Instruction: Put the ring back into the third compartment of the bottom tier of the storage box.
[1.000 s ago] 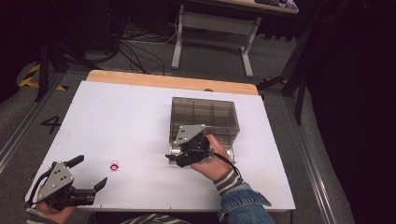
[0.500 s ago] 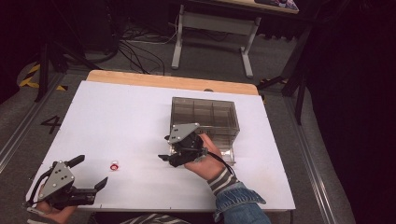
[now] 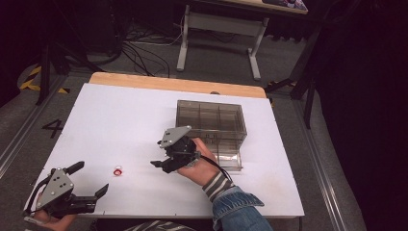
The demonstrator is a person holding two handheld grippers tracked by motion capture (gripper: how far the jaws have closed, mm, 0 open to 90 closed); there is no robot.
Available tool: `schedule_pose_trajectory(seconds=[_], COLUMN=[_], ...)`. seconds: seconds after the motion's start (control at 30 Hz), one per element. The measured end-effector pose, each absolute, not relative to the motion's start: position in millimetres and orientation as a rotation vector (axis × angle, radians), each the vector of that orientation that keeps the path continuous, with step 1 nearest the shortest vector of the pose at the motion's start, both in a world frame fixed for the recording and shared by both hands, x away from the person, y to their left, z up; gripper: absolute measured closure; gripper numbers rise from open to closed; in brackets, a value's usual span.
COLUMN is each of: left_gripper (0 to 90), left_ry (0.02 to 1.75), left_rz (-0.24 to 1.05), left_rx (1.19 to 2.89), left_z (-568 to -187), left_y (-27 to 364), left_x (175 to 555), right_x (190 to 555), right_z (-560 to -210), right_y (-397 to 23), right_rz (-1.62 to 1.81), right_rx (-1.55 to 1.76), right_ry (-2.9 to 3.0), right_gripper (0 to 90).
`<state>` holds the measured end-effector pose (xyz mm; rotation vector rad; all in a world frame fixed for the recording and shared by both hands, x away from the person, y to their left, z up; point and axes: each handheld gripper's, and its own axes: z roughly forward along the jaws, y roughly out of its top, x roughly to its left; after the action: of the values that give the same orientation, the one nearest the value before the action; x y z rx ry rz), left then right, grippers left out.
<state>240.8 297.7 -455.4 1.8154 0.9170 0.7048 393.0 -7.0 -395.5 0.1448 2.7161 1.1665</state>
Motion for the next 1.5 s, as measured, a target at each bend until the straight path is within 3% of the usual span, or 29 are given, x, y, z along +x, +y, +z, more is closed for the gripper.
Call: schedule_pose_trajectory(seconds=[0.87,1.5], left_gripper=[0.8,0.8], left_ry=[0.941,0.942], left_rz=[0.715,0.706], left_rx=[1.796,1.794], left_z=[-455,-455], left_y=[303,303], left_x=[235,236], right_x=[393,394], right_z=[-425,-434], right_y=[53,71], right_rz=[1.175,1.155], right_rx=[0.182,0.19], right_ry=[2.814,2.841], right_gripper=[30.0,30.4])
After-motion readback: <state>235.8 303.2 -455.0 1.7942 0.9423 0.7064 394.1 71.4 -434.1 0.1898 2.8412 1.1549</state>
